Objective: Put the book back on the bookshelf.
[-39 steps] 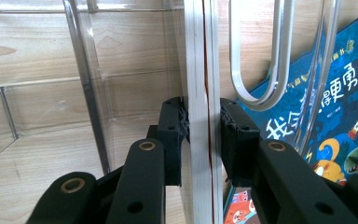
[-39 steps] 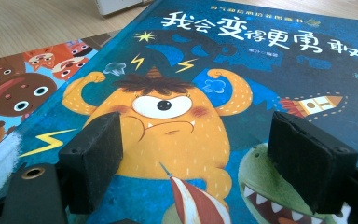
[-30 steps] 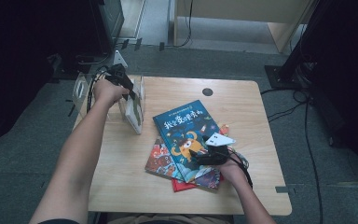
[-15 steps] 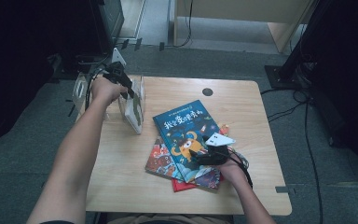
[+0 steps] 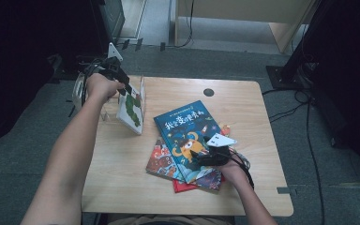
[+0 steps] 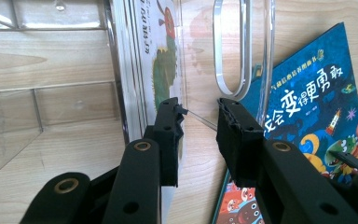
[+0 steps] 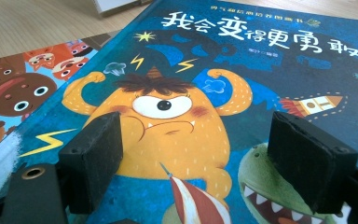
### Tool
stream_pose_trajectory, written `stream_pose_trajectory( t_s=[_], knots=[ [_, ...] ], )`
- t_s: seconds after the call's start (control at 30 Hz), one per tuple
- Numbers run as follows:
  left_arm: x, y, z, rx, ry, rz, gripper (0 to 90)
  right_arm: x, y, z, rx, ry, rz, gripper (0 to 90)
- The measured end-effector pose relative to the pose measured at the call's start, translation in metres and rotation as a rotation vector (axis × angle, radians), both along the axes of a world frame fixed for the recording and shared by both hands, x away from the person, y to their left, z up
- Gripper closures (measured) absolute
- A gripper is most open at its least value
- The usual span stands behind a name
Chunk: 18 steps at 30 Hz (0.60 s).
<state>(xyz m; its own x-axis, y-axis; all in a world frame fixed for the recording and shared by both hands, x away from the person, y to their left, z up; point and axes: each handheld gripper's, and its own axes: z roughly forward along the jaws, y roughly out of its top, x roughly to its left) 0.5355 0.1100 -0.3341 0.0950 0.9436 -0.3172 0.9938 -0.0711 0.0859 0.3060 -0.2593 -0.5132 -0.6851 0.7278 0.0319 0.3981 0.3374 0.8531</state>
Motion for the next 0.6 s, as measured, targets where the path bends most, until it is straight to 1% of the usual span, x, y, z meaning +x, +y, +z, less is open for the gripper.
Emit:
stream_pose_trajectory(
  t_s=[0.07, 0.37, 0.53, 0.6],
  knots=[
    [-0.001, 0.001, 0.002, -0.006, -0.002, 0.003, 69.7, 0.000, 0.000, 0.000, 0.000, 0.000, 0.000, 18.0],
    [-0.010, 0.004, 0.013, -0.031, -0.029, -0.022, 68.2, 0.000, 0.000, 0.000, 0.000, -0.003, 0.003, 18.0],
    [-0.016, 0.007, 0.018, -0.047, -0.049, -0.018, 66.0, 0.001, -0.001, 0.000, 0.000, -0.004, 0.008, 18.0],
    [-0.018, 0.008, 0.019, -0.045, -0.054, -0.028, 66.3, 0.001, -0.001, 0.000, 0.000, -0.003, 0.013, 18.1]
  ],
)
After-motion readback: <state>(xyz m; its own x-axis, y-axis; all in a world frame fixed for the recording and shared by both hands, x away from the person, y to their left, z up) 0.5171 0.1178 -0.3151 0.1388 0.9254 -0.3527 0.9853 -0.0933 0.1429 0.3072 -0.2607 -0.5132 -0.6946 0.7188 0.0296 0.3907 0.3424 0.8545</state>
